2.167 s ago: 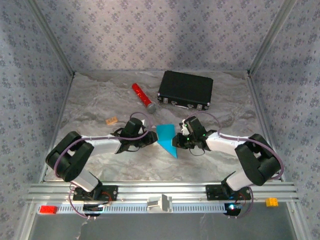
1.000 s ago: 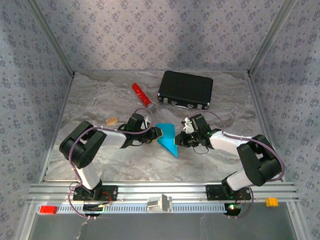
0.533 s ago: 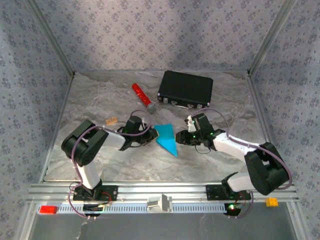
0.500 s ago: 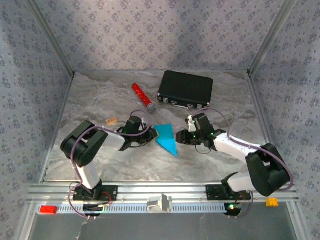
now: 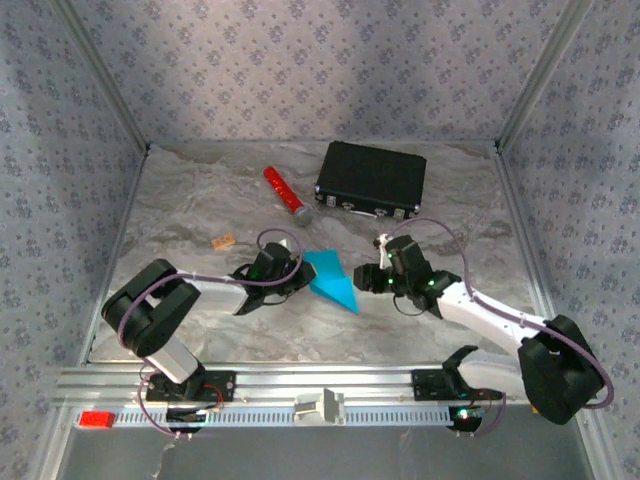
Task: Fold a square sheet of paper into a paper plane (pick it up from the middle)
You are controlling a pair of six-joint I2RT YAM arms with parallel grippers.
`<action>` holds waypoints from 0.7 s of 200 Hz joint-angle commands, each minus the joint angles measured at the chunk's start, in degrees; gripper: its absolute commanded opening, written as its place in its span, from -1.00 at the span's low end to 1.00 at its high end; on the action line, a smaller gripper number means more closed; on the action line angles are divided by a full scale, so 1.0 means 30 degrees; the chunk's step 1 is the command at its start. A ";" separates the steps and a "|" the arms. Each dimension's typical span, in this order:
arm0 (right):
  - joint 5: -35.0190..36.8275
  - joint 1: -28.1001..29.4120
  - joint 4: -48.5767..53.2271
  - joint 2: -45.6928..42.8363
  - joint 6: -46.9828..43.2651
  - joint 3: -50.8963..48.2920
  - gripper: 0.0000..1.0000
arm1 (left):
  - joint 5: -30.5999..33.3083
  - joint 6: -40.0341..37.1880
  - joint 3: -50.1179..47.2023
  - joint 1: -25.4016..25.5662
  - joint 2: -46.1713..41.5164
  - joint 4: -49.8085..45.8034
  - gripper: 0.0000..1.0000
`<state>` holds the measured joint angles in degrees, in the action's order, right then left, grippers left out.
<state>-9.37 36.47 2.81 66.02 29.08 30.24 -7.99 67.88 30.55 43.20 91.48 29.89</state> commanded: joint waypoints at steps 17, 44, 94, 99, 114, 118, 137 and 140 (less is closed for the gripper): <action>0.4618 0.2887 -0.2800 -0.0965 -0.2562 -0.1823 -0.06 | 0.0689 -0.0474 0.0112 0.0114 -0.1221 -0.0905 -0.78; 0.7309 0.5205 -0.5514 -0.0955 -0.5151 -0.3306 -0.05 | -0.0213 -0.1274 0.0879 0.0080 -0.1115 -0.1660 -0.64; 0.9311 0.7675 -0.6241 0.0760 -0.8338 -0.3063 -0.06 | -0.1471 -0.1400 0.1251 -0.0062 -0.0406 -0.0683 -0.55; 0.9553 0.7836 -0.6358 0.0963 -0.8552 -0.2996 -0.05 | -0.1498 -0.1394 0.1279 -0.0059 -0.0405 -0.0676 -0.55; 1.0461 0.8352 -0.6615 0.1729 -0.8943 -0.2853 -0.06 | -0.1555 -0.1408 0.1275 -0.0102 -0.0398 -0.0676 -0.55; 1.0703 0.8434 -0.6662 0.1935 -0.8987 -0.2751 -0.06 | -0.1570 -0.1389 0.1274 -0.0109 -0.0406 -0.0676 -0.55; 1.1330 0.8745 -0.6721 0.2728 -0.9208 -0.2407 -0.06 | -0.1644 -0.1440 0.1171 -0.0194 -0.0458 -0.0705 -0.55; 1.1406 0.8760 -0.6757 0.2846 -0.9226 -0.2382 -0.07 | -0.1669 -0.1443 0.1158 -0.0213 -0.0442 -0.0691 -0.55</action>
<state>19.16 61.80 -15.42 72.27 4.60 20.78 -11.40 64.95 33.30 43.13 89.80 26.98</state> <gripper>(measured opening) 0.470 0.225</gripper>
